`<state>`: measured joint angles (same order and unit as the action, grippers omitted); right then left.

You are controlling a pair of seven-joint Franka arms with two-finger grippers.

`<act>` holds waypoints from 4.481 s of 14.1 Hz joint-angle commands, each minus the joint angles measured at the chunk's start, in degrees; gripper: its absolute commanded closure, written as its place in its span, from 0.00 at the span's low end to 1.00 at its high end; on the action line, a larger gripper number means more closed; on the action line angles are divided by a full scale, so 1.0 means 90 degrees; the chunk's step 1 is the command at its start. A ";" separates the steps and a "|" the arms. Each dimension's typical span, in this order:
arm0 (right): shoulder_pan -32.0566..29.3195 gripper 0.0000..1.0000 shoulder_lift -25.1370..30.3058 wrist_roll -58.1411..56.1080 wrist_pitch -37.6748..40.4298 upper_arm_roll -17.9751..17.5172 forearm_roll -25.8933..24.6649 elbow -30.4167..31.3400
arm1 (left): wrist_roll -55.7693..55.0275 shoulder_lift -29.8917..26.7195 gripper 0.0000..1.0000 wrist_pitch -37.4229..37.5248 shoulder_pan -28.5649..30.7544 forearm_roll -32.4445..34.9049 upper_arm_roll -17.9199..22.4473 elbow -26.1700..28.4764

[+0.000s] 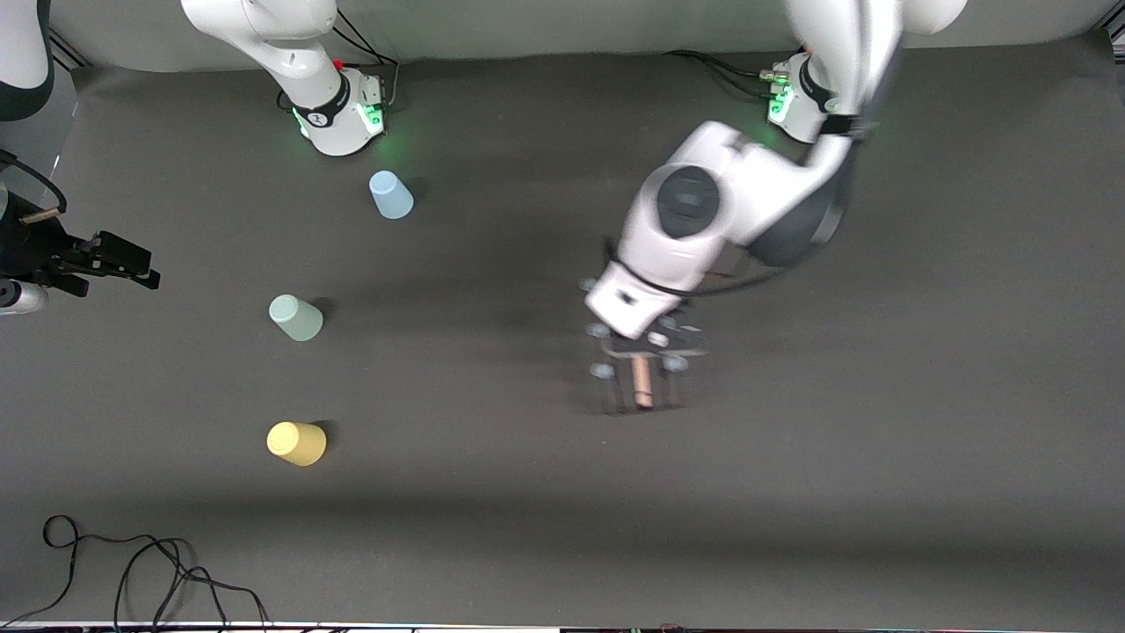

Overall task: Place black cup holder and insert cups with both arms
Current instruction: 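Grasp the rod and carry the holder toward the table middle, then release the holder with the left gripper while the right gripper reaches the green cup, then grasp the pale green cup with the right gripper and lift it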

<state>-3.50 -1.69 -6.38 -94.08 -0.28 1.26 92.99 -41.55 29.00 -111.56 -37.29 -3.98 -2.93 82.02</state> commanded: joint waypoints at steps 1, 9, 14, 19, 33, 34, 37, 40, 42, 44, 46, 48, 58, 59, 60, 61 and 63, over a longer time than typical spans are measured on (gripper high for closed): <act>0.0067 0.00 0.0032 0.0113 0.0053 0.0021 -0.0111 0.0029 | -0.0558 0.0380 1.00 -0.0045 -0.0689 -0.0046 0.0160 -0.0500; 0.0233 0.00 0.0363 0.0600 -0.0131 0.0011 -0.0111 0.0632 | -0.1653 0.1133 1.00 -0.1492 -0.1550 -0.0027 0.0170 -0.0725; 0.0457 0.00 0.1632 0.0621 -0.0943 0.0002 -0.0111 0.2614 | -0.1731 0.1270 1.00 -0.1667 -0.1521 -0.0036 0.0179 -0.0823; 0.0379 0.00 0.1712 0.0446 -0.1020 0.0166 -0.0304 0.2987 | -0.1692 0.1192 0.00 -0.1970 -0.1511 0.0003 0.0199 -0.0852; 0.0448 0.00 -0.0445 -0.0024 -0.5599 0.0480 -0.0404 0.5175 | 0.1322 -0.1151 0.00 0.2002 0.1396 0.0696 0.0707 -0.0618; 0.0448 0.00 -0.0572 -0.0014 -0.5746 0.0480 -0.0394 0.5205 | 0.1577 -0.1258 0.00 0.2101 0.1602 0.0725 0.0716 -0.0627; 0.0457 0.00 -0.0866 -0.0024 -0.5942 0.0480 -0.0394 0.5312 | 0.2386 -0.1648 0.00 0.2190 0.2227 0.0852 0.0726 -0.0559; 0.0496 0.22 -0.1051 -0.0024 -0.6119 0.0480 -0.0394 0.5420 | 0.3266 -0.2088 0.00 0.2239 0.2629 0.0842 0.0736 -0.0140; 0.0496 0.58 -0.1091 -0.0024 -0.6109 0.0480 -0.0394 0.5391 | 0.3736 -0.2556 0.00 0.2239 0.2960 0.0813 0.0736 0.0259; 0.0555 0.80 -0.0829 -0.0053 -0.6021 0.0470 -0.0394 0.5342 | 0.4136 -0.2773 0.00 0.2287 0.3312 0.0764 0.0707 0.0408; 0.0584 0.81 -0.0332 -0.0082 -0.5585 0.0470 -0.0394 0.5255 | 0.4187 -0.2841 0.00 0.2531 0.3333 0.0764 0.0716 0.0408; 0.0594 0.81 0.0283 -0.0024 -0.4572 0.0441 -0.0394 0.4933 | 0.4284 -0.3046 0.00 0.2774 0.3527 0.0764 0.0620 0.0398; 0.2319 0.91 0.1243 0.4762 -0.0796 0.0373 0.0189 0.2676 | 0.4431 -0.3242 0.00 0.2962 0.3968 0.0529 0.0492 0.0642; 0.2603 0.91 0.1175 0.5564 -0.0854 0.0382 0.0347 0.2666 | 0.4431 -0.3242 0.00 0.2961 0.3939 0.0559 0.0502 0.0633; 0.2925 0.92 0.1097 0.6355 -0.1010 0.0373 0.0416 0.2637 | 0.4431 -0.3242 0.00 0.2961 0.3948 0.0579 0.0502 0.0633; 0.3276 0.92 0.0980 0.7059 -0.1166 0.0373 0.0426 0.2636 | 0.4431 -0.3222 0.00 0.2952 0.3958 0.0627 0.0502 0.0642; 0.3941 0.92 0.0727 0.8194 -0.1595 0.0373 0.0465 0.2646 | 0.4431 -0.3183 0.00 0.2952 0.3948 0.0715 0.0492 0.0662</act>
<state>27.57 7.95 58.60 -106.05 2.49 4.45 118.38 -2.22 1.63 -84.98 -1.86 1.12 1.92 86.37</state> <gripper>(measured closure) 0.330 0.000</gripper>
